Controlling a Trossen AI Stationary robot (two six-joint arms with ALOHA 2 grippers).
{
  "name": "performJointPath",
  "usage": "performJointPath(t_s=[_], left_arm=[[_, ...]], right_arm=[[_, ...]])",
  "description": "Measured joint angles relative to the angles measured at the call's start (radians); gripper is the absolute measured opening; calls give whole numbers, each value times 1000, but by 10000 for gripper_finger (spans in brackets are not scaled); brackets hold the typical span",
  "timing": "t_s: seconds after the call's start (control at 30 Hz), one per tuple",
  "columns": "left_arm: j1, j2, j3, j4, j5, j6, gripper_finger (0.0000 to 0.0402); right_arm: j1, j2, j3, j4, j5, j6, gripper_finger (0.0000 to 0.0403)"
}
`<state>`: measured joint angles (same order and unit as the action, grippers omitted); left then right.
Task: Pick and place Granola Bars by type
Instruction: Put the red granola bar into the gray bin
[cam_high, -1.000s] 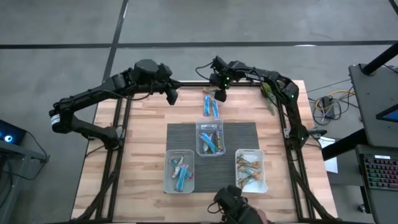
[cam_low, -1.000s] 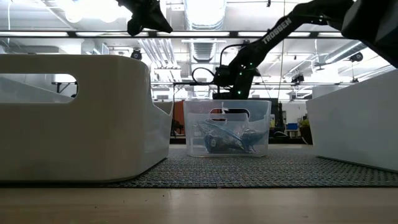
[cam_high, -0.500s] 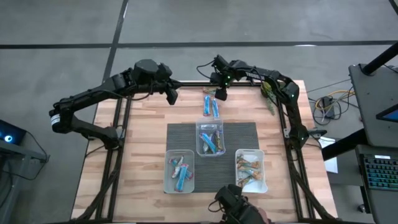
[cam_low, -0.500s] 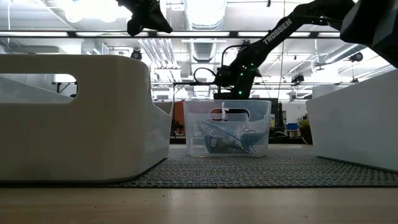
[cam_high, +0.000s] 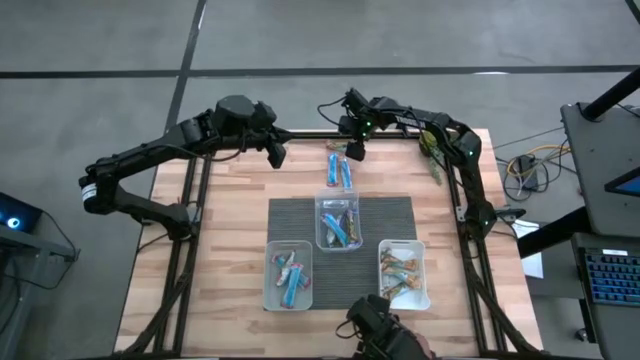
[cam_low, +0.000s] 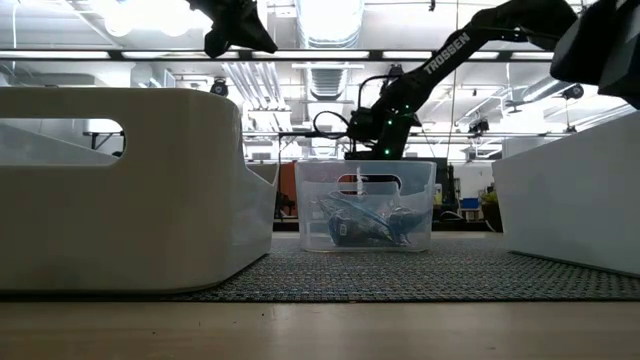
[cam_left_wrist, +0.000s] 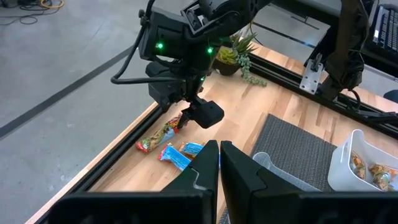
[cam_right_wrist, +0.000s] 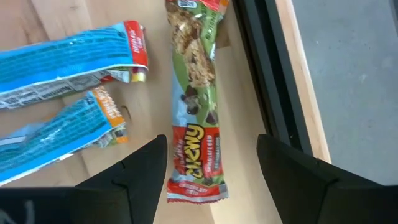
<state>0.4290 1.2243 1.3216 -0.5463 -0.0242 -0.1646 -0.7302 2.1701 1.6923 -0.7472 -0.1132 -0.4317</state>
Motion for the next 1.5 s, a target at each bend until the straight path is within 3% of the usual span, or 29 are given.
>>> performJointPath(t_s=[0.73, 1.0, 1.5], left_arm=[[0, 0, 0, 0, 1, -13, 0], [0, 0, 0, 0, 1, -12, 0], [0, 0, 0, 0, 2, -18, 0]], right_arm=[[3, 20, 71, -46, 1, 39, 237], [51, 18, 107, -59, -28, -102, 237], [51, 79, 101, -57, -4, -91, 237]])
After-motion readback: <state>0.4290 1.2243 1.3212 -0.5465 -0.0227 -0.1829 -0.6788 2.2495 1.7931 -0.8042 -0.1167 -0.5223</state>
